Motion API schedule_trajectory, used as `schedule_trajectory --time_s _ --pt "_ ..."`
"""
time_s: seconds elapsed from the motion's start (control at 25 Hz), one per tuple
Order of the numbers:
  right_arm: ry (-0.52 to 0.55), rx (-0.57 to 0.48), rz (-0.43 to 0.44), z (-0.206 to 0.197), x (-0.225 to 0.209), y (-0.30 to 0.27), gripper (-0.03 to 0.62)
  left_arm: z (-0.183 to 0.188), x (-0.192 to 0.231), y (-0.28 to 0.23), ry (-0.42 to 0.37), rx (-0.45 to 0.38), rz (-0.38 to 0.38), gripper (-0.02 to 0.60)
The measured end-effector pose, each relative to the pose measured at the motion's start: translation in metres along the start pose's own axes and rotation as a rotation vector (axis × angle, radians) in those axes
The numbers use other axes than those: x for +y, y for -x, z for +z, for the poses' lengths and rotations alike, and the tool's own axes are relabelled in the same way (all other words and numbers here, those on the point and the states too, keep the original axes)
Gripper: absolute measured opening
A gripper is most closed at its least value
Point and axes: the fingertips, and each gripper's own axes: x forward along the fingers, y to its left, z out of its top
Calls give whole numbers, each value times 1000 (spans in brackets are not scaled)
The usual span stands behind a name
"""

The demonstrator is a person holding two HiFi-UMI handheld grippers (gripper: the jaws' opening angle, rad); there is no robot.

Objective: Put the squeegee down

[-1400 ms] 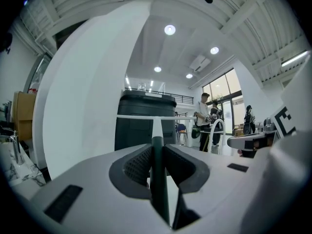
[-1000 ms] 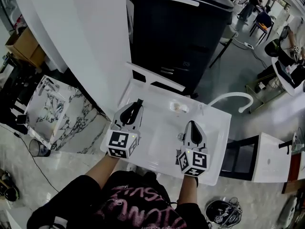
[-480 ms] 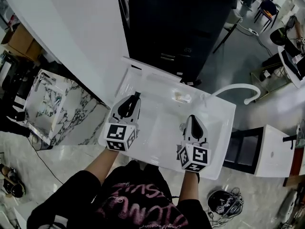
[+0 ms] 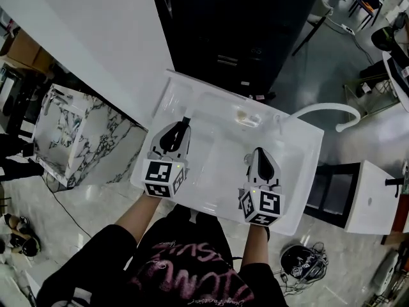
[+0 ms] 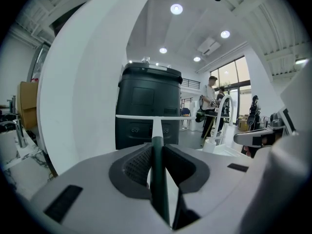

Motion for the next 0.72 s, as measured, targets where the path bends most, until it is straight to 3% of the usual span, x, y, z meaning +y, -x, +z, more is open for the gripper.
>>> schedule_trajectory --time_s 0.72 --pt "-46 86 8 -47 -17 -20 21 -57 7 -25 5 120 31 86"
